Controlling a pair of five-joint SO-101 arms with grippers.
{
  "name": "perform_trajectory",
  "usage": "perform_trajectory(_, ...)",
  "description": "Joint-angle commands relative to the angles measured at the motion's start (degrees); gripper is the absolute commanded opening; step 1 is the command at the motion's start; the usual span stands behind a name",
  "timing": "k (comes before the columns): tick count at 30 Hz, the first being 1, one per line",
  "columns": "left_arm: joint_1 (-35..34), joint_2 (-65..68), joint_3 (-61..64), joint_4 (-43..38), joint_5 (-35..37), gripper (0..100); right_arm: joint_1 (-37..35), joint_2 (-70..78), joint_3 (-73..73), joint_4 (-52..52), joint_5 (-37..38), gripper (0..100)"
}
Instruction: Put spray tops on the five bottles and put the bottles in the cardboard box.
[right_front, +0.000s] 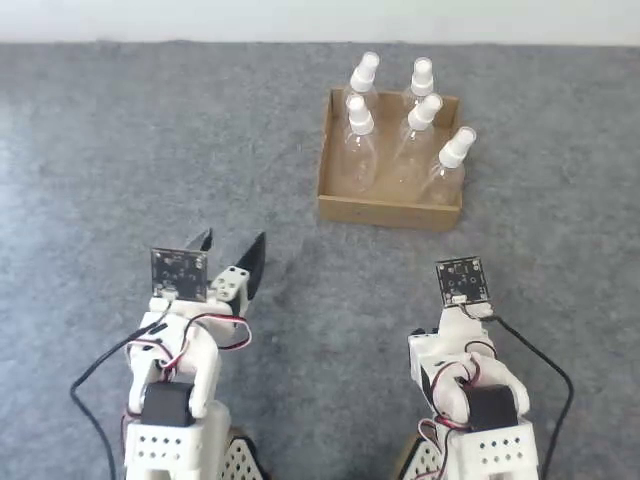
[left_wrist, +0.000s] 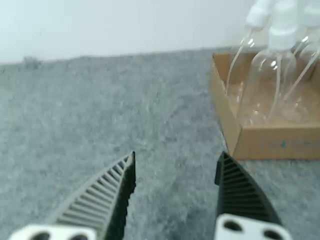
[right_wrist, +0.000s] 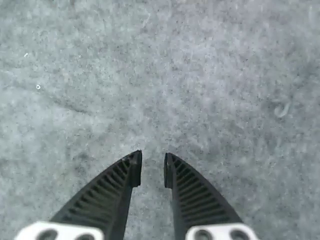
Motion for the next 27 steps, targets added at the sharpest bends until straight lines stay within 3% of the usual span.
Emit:
perform_trajectory(1, -2.1, -1.3, -0.7, 4.3, -0.3, 25, -0.1, -1.0, 1.2, 0.5, 0.1, 4.5)
perform_trajectory(13, -2.3, -1.3, -0.7, 22.9, -0.4, 25, -0.2, -1.0, 1.2, 0.5, 0.1, 4.6)
perform_trajectory(22, -2.5, -1.3, -0.7, 30.9, -0.4, 25, -0.2, -1.0, 1.2, 0.5, 0.1, 4.6)
perform_trajectory(27, -2.8, -1.3, -0.7, 30.8, 0.0, 25, -0.2, -1.0, 1.2, 0.5, 0.1, 4.6)
